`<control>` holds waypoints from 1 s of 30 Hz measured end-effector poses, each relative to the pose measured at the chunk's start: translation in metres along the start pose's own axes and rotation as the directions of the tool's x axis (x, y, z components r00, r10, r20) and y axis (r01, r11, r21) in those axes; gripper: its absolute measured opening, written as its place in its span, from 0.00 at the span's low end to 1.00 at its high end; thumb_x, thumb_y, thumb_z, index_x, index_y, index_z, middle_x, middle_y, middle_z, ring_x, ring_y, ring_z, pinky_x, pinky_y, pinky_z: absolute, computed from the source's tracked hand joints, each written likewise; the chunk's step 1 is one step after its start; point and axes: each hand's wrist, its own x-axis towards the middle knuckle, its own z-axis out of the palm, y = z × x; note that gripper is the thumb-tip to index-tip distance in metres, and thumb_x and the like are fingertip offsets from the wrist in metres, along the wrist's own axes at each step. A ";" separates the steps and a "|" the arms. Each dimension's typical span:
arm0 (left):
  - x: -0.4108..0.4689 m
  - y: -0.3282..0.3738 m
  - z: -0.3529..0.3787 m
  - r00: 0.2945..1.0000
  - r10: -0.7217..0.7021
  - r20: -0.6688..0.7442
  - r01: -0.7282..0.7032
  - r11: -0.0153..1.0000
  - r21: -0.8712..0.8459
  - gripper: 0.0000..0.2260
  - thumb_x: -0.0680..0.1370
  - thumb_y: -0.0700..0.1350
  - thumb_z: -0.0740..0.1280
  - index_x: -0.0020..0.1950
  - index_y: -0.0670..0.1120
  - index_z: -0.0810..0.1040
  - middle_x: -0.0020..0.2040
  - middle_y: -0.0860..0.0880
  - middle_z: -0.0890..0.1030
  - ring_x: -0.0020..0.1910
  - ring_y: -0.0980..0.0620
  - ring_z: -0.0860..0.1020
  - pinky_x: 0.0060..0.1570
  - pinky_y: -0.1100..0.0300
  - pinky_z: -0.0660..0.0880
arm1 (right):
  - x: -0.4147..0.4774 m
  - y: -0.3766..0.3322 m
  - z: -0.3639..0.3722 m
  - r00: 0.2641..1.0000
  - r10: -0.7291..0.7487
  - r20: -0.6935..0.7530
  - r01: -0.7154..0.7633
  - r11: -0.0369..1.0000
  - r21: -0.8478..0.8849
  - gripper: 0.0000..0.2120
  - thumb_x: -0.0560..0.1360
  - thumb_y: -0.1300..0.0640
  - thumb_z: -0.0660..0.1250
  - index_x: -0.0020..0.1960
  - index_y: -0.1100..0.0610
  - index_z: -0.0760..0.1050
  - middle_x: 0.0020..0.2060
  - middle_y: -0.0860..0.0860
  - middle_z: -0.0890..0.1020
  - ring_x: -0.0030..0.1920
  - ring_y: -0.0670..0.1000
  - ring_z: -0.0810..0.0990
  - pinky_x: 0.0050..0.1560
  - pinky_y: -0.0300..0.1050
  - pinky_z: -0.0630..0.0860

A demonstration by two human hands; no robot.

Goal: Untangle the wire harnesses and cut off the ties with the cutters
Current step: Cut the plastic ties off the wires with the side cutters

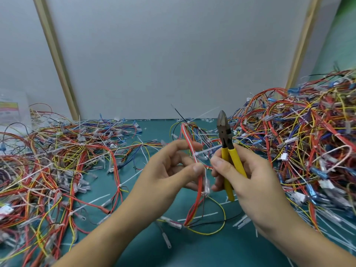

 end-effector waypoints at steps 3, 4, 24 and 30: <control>0.003 0.001 -0.008 0.997 0.039 -0.065 -0.036 0.998 0.043 0.18 0.74 0.40 0.69 0.64 0.43 0.76 0.38 0.38 0.77 0.38 0.42 0.83 0.40 0.56 0.81 | 0.000 0.000 -0.002 0.996 0.065 0.067 -0.064 0.998 -0.010 0.10 0.76 0.49 0.68 0.43 0.56 0.81 0.34 0.53 0.80 0.31 0.50 0.77 0.36 0.49 0.82; 0.004 0.001 -0.010 0.996 0.052 -0.076 -0.047 0.997 0.059 0.19 0.74 0.40 0.69 0.65 0.44 0.76 0.37 0.39 0.77 0.38 0.42 0.83 0.40 0.56 0.81 | 0.000 -0.001 -0.003 0.993 0.074 0.097 -0.071 0.997 -0.033 0.15 0.75 0.46 0.67 0.44 0.58 0.81 0.34 0.54 0.81 0.31 0.50 0.77 0.35 0.47 0.82; 0.006 -0.001 -0.020 0.987 0.114 -0.109 -0.106 0.992 0.075 0.22 0.75 0.39 0.69 0.69 0.49 0.75 0.33 0.50 0.77 0.37 0.46 0.83 0.39 0.55 0.81 | -0.003 -0.005 -0.004 0.967 0.119 0.227 -0.047 0.953 -0.299 0.27 0.71 0.33 0.62 0.45 0.57 0.82 0.36 0.55 0.83 0.33 0.58 0.79 0.39 0.62 0.78; 0.005 -0.002 -0.016 0.993 0.097 -0.065 -0.090 0.991 0.098 0.23 0.75 0.39 0.68 0.70 0.47 0.73 0.31 0.53 0.77 0.35 0.51 0.82 0.39 0.57 0.82 | -0.002 -0.005 -0.002 0.963 0.127 0.236 -0.061 0.962 -0.268 0.20 0.72 0.34 0.62 0.44 0.48 0.82 0.34 0.52 0.82 0.28 0.51 0.75 0.34 0.61 0.78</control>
